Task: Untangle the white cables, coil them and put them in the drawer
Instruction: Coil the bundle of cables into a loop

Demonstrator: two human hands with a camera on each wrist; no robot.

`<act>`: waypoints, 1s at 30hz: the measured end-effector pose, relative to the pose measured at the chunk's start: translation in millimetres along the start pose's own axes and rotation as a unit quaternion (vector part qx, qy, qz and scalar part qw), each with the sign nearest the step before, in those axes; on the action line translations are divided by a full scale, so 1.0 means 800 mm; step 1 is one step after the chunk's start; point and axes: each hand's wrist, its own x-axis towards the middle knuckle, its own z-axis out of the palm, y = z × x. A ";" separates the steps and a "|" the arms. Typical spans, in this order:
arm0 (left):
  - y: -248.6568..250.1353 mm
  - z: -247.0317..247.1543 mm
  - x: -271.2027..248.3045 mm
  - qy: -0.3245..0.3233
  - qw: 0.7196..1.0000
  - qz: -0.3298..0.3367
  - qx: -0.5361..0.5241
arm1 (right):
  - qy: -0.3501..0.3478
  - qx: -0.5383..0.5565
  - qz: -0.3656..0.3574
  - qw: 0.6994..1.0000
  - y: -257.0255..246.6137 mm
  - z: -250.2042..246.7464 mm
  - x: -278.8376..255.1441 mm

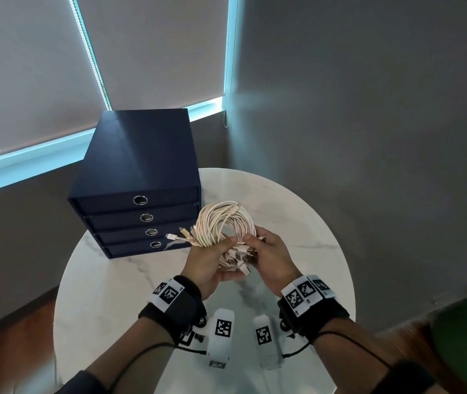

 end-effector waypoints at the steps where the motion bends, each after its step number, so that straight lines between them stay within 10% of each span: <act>1: 0.002 -0.001 0.002 0.003 1.000 0.001 -0.003 | -0.004 0.007 0.004 1.000 0.002 0.000 0.000; 8: 0.004 -0.022 0.004 0.005 0.999 -0.044 0.002 | -0.031 -0.122 0.083 0.989 0.004 -0.025 -0.001; 13: 0.003 -0.031 0.002 -0.037 0.995 -0.071 0.057 | 0.035 -0.260 -0.042 0.964 -0.014 -0.046 0.012; 17: -0.001 -0.023 -0.004 -0.128 0.983 -0.085 0.098 | -0.109 -0.303 -0.041 0.946 -0.028 -0.039 0.025; 22: -0.001 -0.016 -0.006 -0.154 0.975 -0.088 0.132 | -0.144 -0.108 0.032 0.983 -0.015 -0.039 0.023; 30: -0.023 -0.023 0.006 0.013 0.958 -0.005 0.287 | -0.032 -0.189 0.047 0.980 0.027 -0.028 0.017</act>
